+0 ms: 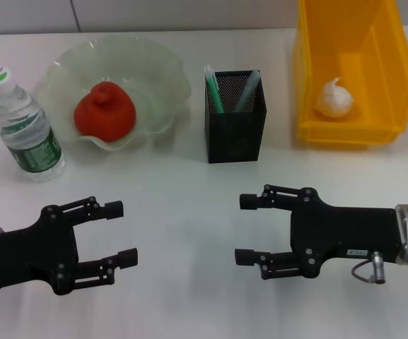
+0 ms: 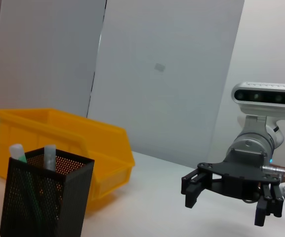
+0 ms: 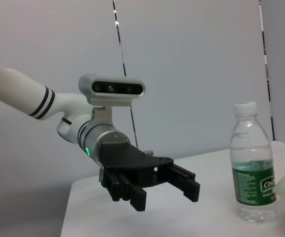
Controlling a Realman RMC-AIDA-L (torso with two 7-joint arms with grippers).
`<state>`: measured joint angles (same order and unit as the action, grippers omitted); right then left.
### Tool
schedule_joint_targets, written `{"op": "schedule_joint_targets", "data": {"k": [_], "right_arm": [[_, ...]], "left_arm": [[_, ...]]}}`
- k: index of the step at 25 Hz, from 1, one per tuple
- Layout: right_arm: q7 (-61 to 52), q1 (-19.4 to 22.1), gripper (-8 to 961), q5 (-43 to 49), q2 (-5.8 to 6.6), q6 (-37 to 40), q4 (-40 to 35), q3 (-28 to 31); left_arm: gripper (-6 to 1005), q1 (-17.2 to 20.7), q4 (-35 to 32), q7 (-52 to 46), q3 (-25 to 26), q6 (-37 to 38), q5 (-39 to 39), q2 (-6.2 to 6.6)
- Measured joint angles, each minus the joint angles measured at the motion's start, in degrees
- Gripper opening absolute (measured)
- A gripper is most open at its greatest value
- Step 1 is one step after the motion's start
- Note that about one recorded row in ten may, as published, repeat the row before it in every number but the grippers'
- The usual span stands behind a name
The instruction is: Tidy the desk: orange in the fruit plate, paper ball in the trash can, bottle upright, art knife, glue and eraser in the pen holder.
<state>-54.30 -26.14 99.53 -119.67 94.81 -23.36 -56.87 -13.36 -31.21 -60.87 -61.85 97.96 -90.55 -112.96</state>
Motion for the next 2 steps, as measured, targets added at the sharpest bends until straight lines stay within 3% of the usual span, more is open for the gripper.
{"op": "schedule_joint_targets", "data": {"k": [2], "right_arm": [[0.7, -0.5, 820, -0.1, -0.03, -0.1, 1.0, 0.2]], "left_arm": [[784, 0.1, 0.0, 0.0, 0.0, 0.0, -0.3, -0.05]]}}
